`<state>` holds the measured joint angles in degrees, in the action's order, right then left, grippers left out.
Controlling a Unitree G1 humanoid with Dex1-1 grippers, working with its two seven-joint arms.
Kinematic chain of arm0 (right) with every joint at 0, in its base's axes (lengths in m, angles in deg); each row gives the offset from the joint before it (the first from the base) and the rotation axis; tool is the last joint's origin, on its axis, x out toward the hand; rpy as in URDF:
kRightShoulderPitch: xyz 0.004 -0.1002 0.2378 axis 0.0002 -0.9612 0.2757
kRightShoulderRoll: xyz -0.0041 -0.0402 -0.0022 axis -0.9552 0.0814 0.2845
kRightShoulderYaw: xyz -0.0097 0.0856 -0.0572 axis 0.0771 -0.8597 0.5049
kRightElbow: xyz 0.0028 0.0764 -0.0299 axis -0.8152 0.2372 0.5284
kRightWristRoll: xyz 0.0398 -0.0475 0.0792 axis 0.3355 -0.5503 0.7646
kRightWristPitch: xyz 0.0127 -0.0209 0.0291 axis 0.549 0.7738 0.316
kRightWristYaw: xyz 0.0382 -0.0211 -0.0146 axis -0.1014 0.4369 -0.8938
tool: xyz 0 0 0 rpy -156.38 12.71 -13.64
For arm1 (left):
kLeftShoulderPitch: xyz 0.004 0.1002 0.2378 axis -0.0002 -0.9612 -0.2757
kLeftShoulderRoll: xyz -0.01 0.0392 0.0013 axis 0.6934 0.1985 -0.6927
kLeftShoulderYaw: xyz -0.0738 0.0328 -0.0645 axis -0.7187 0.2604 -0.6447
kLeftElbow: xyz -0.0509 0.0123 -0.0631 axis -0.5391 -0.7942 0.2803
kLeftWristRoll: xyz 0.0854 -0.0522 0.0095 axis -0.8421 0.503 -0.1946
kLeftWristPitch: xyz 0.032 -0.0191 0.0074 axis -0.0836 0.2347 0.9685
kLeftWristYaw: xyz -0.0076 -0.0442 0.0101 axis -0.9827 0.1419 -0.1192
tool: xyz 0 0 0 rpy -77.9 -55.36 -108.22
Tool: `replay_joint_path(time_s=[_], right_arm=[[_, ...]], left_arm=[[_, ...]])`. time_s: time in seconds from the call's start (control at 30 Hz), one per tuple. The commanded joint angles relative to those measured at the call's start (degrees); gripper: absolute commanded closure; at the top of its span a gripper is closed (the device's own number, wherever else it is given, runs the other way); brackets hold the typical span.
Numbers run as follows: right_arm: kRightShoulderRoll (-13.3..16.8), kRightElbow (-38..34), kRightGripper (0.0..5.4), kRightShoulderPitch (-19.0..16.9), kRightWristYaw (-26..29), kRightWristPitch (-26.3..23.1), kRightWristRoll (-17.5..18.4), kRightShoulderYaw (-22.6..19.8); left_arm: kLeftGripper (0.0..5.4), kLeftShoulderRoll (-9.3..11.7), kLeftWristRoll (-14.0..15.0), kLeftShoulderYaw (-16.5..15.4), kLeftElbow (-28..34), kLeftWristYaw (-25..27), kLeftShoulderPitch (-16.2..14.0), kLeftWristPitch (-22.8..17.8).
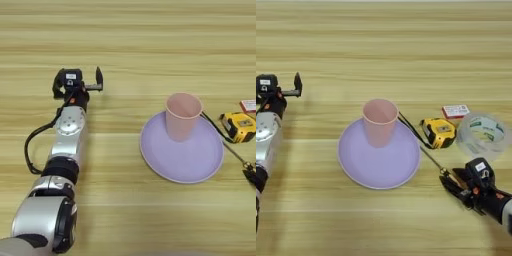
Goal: Move the objects on the table
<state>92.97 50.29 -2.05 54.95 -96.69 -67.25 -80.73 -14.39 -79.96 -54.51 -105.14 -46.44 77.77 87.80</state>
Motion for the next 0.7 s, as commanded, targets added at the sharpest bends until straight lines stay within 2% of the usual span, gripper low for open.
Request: replay_joint_path(time_s=[0.03,0.3,0.7], right_arm=[[0.6,1.1,3.58,-2.9,0.6,-2.0,-1.3,2.5],[0.5,1.3,4.44,-2.9,0.6,-1.9,-1.3,2.8],[0.3,0.2,4.52,-2.5,-0.2,-1.9,-0.7,1.6]], left_arm=[[0.00,0.0,-0.5,0.3,0.6,-0.1,-0.4,-0.9],[0.00,0.0,-0.4,0.2,0.4,-0.1,-0.3,-0.8],[0.00,0.1,-0.4,0.2,0.4,-0.1,-0.3,-0.9]])
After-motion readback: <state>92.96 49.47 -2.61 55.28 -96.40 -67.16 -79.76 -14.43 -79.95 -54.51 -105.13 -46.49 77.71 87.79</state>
